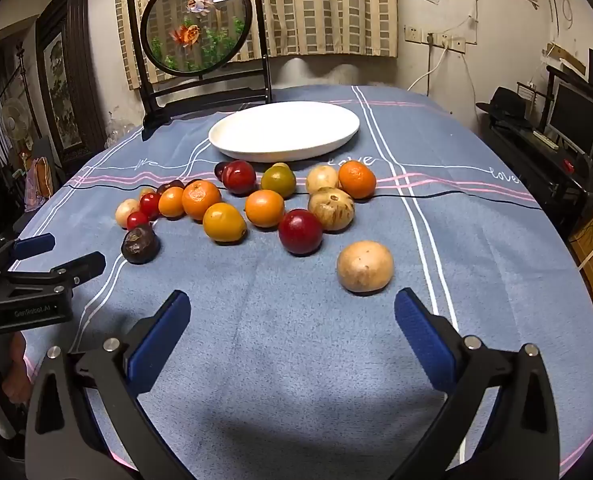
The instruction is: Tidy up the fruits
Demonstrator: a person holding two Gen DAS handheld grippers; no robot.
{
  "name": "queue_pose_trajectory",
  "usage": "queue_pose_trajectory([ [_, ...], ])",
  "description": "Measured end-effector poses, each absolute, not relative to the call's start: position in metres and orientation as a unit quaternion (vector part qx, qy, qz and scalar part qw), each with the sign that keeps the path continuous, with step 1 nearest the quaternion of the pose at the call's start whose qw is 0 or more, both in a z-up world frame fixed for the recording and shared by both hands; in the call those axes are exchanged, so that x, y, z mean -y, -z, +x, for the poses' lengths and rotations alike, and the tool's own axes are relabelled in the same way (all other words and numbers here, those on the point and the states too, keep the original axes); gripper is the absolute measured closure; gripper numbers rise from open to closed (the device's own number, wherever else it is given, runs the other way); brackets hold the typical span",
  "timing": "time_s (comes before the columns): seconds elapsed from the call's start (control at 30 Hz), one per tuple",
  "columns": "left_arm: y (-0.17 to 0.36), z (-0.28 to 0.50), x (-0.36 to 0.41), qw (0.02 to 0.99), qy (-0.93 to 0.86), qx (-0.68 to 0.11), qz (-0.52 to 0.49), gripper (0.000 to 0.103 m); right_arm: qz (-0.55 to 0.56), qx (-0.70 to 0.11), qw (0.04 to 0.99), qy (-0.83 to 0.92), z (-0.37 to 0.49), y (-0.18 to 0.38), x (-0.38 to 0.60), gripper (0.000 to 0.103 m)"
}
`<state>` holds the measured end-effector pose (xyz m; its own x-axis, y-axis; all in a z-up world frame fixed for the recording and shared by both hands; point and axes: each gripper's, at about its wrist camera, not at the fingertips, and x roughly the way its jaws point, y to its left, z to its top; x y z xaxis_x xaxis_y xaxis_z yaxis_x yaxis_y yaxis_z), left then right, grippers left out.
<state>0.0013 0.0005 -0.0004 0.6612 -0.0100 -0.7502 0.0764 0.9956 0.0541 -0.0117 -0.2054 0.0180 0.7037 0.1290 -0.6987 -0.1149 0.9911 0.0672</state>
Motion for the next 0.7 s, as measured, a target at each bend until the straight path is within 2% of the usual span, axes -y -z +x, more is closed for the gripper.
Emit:
queue_pose_trajectory([
  [0.1,0.003,0.009,-0.006,0.903,0.029,-0.427,0.023,0.002,0.012,-0.381,0.922,-0.067,-0.011,-0.017,0.205,0.001],
  [0.7,0.007,0.006,0.0,0.908,0.023,-0.416,0.037,0.002,0.013,-0.383,0.921,-0.068,-0.011,-0.014,0.207,0.001],
])
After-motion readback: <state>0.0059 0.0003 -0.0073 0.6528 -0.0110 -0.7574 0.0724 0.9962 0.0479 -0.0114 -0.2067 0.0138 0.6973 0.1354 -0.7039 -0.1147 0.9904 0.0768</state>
